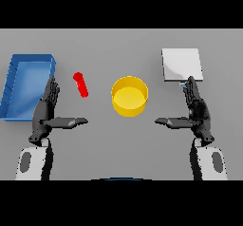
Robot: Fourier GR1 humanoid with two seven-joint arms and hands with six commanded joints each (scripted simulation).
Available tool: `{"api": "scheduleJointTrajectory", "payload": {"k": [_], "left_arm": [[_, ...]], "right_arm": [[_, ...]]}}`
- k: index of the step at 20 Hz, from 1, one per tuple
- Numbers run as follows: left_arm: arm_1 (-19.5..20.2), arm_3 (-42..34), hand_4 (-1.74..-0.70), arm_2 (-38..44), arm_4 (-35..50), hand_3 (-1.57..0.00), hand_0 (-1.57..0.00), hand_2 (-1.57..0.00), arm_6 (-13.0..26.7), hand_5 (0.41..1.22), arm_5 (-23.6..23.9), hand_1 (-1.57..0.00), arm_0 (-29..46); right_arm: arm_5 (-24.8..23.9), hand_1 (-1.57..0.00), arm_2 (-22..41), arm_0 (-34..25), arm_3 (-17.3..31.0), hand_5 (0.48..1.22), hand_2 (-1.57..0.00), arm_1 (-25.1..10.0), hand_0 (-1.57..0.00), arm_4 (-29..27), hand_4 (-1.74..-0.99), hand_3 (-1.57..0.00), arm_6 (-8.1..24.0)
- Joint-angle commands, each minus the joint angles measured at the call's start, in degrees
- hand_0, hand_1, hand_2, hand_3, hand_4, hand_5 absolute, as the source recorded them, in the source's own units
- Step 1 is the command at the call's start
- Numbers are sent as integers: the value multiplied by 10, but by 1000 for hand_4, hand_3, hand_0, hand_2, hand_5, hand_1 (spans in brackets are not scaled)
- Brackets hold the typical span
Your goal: Pick up the red beaker and tilt it to pour out 1 green nut into yellow bowl. Pick up the yellow bowl and place it on the metallic measuring scale.
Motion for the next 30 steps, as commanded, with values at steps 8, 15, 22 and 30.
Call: {"api": "scheduleJointTrajectory", "payload": {"k": [8, 15, 22, 30], "left_arm": [[29, -63, -1156, -30, -32, 1, 1, 1, -18, 599, -15, 1, 63], [43, -100, -1161, -63, -70, 1, 1, 1, 26, 602, -18, 1, 78], [31, 18, -1222, -56, -99, 1, 1, 1, 3, 626, -3, 1, -10], [29, 165, -1271, -26, -108, 1, 1, 1, -27, 677, 14, 1, -123]], "right_arm": [[-36, 1, 51, 44, -44, 595, 1, -29, 1, 116, -1163, 1, -59], [-51, 1, 77, 78, -82, 600, 1, -28, 1, 165, -1192, 1, -46], [-31, 1, 73, 83, -92, 631, 1, -38, 1, 146, -1256, 1, -53], [-31, 1, 73, 81, -89, 635, 1, -34, 1, 143, -1268, 1, -61]]}}
